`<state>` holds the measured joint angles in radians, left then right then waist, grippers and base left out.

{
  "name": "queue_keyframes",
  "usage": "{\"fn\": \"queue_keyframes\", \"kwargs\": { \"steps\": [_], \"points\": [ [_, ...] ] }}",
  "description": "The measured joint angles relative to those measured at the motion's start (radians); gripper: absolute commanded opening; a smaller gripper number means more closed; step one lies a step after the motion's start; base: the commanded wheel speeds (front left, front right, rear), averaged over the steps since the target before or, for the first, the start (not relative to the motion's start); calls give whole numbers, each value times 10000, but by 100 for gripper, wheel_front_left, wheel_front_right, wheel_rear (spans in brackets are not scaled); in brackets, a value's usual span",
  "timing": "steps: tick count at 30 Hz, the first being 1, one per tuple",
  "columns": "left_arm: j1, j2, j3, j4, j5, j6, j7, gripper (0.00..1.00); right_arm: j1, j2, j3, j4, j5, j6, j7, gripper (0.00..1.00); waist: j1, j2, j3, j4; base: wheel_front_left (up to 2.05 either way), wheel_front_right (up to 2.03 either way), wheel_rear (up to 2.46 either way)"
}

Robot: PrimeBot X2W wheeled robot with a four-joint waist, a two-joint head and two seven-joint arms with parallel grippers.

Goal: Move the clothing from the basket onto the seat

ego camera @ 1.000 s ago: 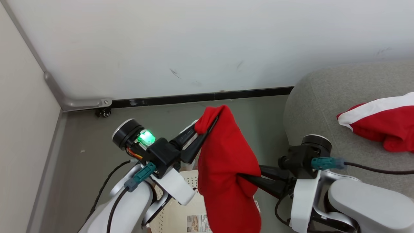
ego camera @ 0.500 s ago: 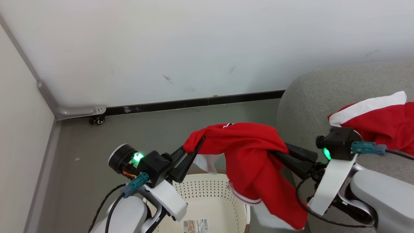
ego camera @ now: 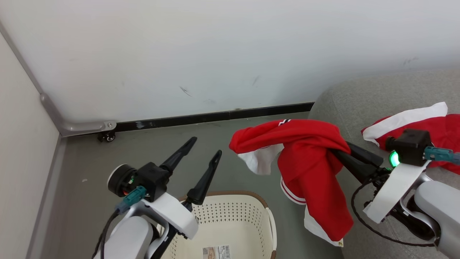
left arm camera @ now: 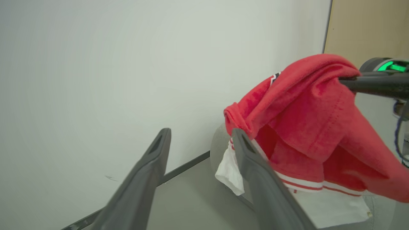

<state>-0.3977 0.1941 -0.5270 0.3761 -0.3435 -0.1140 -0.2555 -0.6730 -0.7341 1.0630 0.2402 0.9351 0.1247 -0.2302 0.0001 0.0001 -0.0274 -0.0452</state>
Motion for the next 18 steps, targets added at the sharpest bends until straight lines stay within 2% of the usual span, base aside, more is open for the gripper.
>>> {"fn": "queue_keyframes", "kwargs": {
  "steps": [11, 18],
  "points": [
    [62, 13, 554, -75, -105, 418, 0, 100, 891, -199, -924, 339, 75, 0, -90, 0, 0, 0, -51, -299, 0, 0, 0],
    [64, -128, 669, -221, -134, 523, 0, 100, 1538, -192, -1653, 454, 73, 0, -119, 0, -1, 0, -93, -650, 0, 0, 0]
  ]
}}
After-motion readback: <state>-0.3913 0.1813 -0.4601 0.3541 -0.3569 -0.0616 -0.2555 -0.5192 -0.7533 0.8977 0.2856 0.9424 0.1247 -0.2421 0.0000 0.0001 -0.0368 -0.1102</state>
